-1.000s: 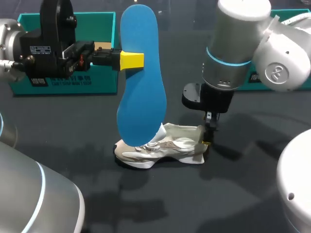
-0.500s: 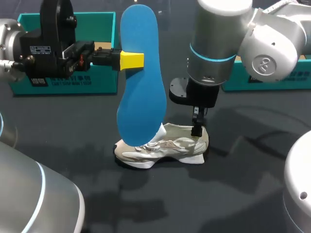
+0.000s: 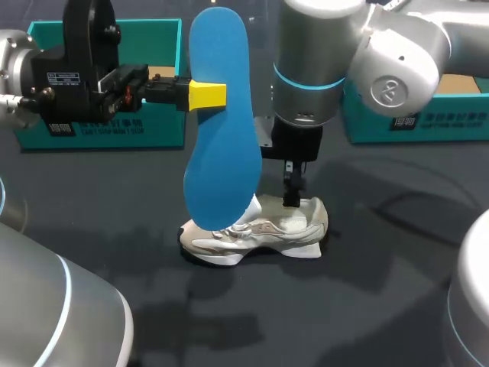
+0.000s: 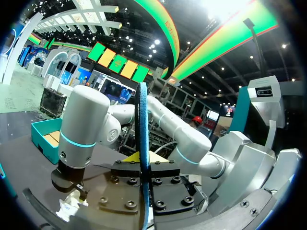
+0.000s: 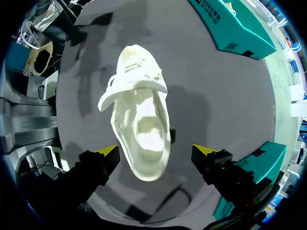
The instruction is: Take the shoe out of the shoebox, open the shoe tongue, remove and reinsert the insole, then place the shoe into the shoebox
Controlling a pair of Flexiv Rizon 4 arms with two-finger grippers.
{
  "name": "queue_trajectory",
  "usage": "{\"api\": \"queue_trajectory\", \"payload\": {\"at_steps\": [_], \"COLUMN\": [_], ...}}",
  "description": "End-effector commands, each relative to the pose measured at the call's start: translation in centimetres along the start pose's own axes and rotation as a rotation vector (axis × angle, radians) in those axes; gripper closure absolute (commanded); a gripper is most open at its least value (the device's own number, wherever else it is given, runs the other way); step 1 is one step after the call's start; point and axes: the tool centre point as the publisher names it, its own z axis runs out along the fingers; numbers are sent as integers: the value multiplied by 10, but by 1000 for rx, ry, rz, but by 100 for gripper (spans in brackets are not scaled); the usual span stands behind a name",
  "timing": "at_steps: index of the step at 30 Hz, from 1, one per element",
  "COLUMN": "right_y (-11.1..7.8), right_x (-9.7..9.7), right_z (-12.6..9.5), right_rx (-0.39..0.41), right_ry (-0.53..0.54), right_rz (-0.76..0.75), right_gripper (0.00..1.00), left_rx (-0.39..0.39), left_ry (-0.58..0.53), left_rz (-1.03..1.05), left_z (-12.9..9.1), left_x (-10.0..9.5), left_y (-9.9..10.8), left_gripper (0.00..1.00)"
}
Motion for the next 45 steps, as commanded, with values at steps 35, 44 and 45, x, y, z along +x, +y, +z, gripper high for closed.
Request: {"api": "queue_trajectory", "payload": {"at_steps": [35,44,45], "right_y": [1,15,16], "right_x": [-7,-19,-20], "right_z": [51,67,69], "right_rx": [19,9,3], "right_ry": [-2,18,22], "right_rz": [-1,10,6], "right_gripper": [0,0,0], "left_rx": [0,0,0], "left_ry": [1,1,1], "left_rz": [0,0,0], "left_z": [2,2,2], "left_x": [-1,-1,-1], "left_y": [0,0,0], "left_gripper": [100,100,100]}}
